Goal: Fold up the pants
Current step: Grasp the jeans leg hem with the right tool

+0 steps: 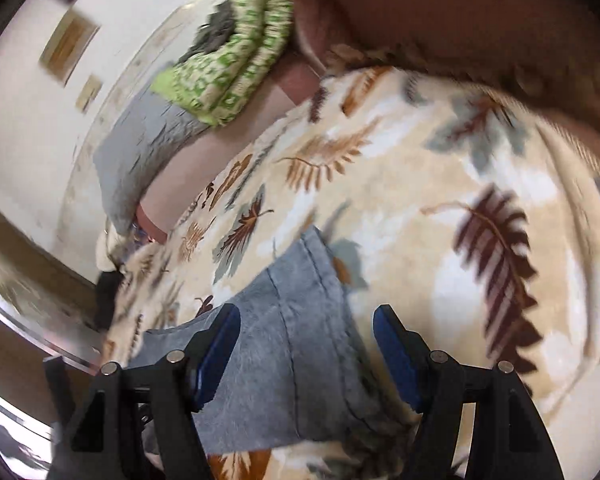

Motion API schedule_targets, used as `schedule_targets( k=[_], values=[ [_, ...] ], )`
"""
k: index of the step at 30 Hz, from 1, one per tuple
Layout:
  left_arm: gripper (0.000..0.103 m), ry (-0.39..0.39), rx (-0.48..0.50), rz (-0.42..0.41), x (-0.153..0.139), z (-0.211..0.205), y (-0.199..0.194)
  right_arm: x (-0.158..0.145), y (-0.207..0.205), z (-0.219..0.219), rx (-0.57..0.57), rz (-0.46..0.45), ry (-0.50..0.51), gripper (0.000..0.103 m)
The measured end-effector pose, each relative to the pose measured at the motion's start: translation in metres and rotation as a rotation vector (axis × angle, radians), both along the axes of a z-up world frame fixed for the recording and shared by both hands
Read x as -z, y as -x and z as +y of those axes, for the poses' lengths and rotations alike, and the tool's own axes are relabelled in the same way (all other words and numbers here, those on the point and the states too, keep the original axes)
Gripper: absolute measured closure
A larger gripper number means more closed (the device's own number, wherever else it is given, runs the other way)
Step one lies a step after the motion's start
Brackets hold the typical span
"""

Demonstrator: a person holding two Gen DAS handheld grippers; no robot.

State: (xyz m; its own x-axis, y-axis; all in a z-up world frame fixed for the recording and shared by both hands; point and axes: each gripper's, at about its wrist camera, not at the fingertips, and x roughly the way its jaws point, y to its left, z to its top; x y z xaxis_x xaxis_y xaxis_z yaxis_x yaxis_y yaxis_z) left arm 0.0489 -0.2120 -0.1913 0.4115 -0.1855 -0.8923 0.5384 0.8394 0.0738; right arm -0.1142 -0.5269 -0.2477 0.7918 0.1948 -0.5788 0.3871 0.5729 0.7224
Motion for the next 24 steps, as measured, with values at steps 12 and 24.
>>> schedule_targets(
  k=[12, 24],
  values=[
    [0.000, -0.089, 0.043, -0.002, 0.015, -0.045, -0.006, 0.008, 0.004, -0.006, -0.029, -0.041, -0.110, 0.030],
    [0.000, -0.136, 0.011, 0.032, 0.035, -0.052, -0.018, 0.027, -0.023, 0.011, -0.162, 0.066, -0.148, 0.030]
  ],
)
